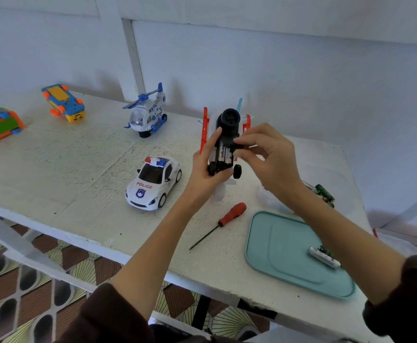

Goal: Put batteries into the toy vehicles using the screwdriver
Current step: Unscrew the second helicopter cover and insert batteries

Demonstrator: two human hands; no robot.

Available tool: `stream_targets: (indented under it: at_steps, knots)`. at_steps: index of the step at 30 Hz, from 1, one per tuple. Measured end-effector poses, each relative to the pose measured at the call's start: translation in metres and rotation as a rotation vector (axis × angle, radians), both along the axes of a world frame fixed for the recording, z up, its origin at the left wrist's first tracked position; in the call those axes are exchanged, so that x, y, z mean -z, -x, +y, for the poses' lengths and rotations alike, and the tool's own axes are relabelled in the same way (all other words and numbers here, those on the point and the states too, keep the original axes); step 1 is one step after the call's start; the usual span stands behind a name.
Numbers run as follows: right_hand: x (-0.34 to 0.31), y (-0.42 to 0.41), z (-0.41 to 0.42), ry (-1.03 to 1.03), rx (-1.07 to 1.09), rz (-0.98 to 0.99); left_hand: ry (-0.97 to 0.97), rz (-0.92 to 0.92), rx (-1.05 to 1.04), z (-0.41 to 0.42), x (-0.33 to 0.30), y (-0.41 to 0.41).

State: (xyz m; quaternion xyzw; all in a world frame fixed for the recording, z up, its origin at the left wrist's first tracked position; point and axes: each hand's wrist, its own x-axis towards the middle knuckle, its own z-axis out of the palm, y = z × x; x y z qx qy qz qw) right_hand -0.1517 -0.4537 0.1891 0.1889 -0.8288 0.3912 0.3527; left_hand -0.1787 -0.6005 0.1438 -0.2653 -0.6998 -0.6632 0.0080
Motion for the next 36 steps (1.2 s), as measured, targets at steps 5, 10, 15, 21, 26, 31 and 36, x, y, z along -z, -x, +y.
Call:
stream_targets:
  at_steps: [5,10,15,21,26,31,36]
  knots:
    - [0.014,-0.001,-0.001,-0.094,-0.007,0.014,0.007,0.001,-0.007,-0.002,0.001,-0.001]
    - [0.019,0.001,0.0,-0.115,0.02,0.024,0.034,-0.021,-0.043,-0.002,0.004,0.0]
    - [0.022,0.002,-0.001,-0.143,0.023,0.011,0.062,-0.032,-0.066,-0.002,0.007,0.003]
    - [0.024,0.004,-0.001,-0.158,0.018,-0.031,0.054,-0.061,-0.086,0.001,0.007,0.006]
    - [0.028,0.004,-0.002,-0.198,-0.004,-0.013,0.03,-0.068,-0.104,0.0,0.008,0.005]
    - [0.029,0.005,-0.001,-0.236,-0.017,0.008,0.04,-0.064,-0.114,0.001,0.005,0.002]
    - [0.031,0.003,-0.001,-0.236,-0.05,0.018,-0.003,-0.067,-0.12,-0.003,0.003,-0.003]
